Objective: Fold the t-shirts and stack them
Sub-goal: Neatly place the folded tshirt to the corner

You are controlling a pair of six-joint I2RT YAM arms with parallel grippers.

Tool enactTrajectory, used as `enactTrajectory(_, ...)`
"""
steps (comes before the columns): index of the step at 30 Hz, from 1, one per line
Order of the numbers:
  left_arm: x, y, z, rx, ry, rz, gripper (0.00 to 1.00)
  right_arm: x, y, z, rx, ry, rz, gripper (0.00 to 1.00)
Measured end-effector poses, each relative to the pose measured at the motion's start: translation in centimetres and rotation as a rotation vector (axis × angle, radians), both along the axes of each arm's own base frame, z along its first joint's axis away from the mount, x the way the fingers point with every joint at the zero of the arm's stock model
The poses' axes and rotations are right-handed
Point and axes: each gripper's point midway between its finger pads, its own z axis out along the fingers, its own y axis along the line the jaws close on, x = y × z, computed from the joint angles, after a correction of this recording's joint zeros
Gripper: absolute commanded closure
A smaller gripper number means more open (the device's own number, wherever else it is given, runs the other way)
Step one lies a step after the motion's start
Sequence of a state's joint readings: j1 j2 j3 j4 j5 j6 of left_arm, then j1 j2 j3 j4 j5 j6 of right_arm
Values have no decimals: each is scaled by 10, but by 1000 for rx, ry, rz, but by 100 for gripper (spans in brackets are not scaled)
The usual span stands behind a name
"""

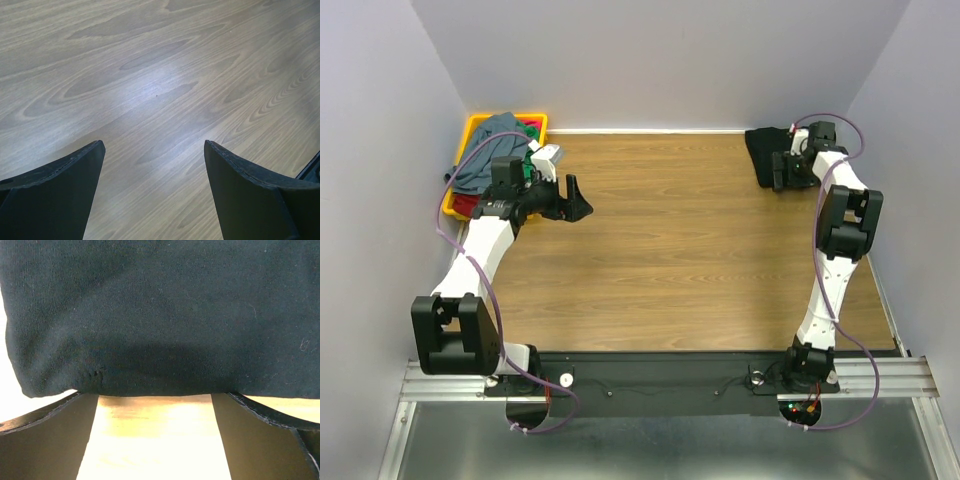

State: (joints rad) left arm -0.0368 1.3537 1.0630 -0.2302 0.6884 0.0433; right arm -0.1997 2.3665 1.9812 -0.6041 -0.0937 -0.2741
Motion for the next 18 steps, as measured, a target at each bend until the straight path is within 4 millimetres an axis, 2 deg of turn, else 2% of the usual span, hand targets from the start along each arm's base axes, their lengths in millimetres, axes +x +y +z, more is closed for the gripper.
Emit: enactTrajectory(18,2,-2,-2,-14,16,-5,7,13,7,0,58,-22,-46,0)
